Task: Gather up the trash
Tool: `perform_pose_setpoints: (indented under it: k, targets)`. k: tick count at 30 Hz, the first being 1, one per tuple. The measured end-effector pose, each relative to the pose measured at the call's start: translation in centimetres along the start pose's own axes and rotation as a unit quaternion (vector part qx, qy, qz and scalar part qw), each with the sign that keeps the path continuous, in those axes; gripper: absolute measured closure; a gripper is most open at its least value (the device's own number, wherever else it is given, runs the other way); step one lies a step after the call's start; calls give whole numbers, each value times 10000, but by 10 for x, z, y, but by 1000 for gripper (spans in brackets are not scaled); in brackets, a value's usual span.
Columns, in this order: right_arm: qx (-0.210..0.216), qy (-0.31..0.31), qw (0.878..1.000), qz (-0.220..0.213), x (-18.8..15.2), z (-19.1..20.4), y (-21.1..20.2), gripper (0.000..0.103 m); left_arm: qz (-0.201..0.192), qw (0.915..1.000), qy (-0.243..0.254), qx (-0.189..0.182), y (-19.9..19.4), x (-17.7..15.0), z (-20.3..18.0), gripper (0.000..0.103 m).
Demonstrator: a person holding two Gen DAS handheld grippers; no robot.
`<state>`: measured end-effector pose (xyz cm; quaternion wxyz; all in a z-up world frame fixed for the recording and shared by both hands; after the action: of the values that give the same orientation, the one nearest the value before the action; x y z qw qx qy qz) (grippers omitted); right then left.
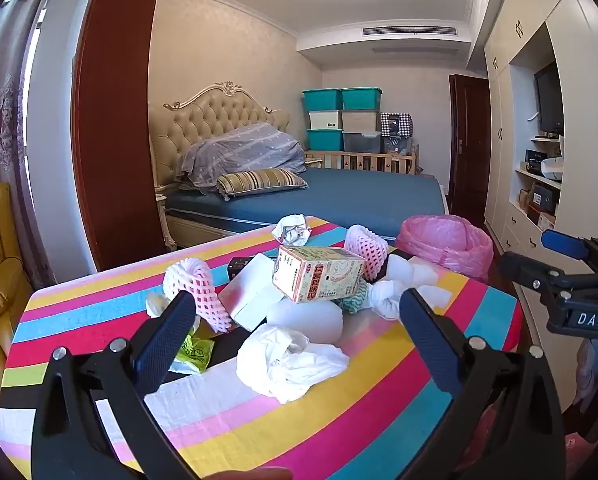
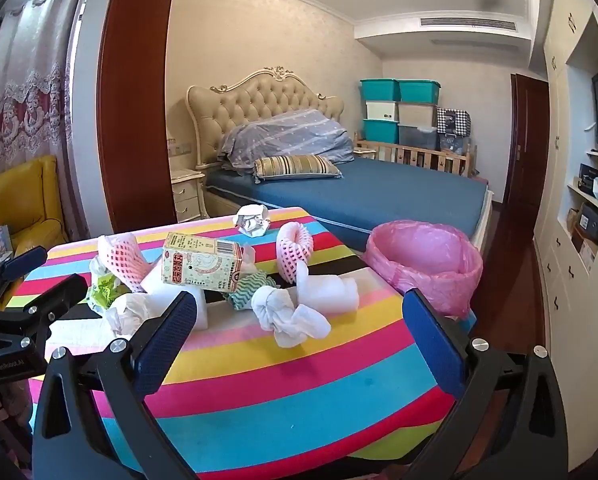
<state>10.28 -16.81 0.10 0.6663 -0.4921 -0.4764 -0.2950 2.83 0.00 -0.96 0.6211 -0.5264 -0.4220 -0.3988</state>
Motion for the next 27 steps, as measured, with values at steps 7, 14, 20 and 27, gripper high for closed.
perform_pose_setpoints:
  k: [7,14,20,27]
  targets:
    - [16,46,10000,13,0,-1,-1,7,24,9998,-169,44,1,1,6,4]
    - [0,30,10000,16,0,0,-1,7,28,9998,-171,10,-8,-1,7,4]
    - [-7,34,10000,21,0,0,-2,7,37,9998,-169,10,-7,-1,7,4]
    - [-11,51,10000,17,-1,0,0,7,88,9998,-161,37,-5,-2,6,4]
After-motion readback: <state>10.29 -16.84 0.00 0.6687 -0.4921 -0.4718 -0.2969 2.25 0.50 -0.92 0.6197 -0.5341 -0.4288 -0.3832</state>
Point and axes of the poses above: each gripper's, at about its wrist camera, not at the fingertips, and y roughly the way its jaws point, z to its left, x to its top, the point moved 3 cm from there along y, roughly the way its jaws point, and after that the axes turned 7 degrees about x, right-handed, at the moved point
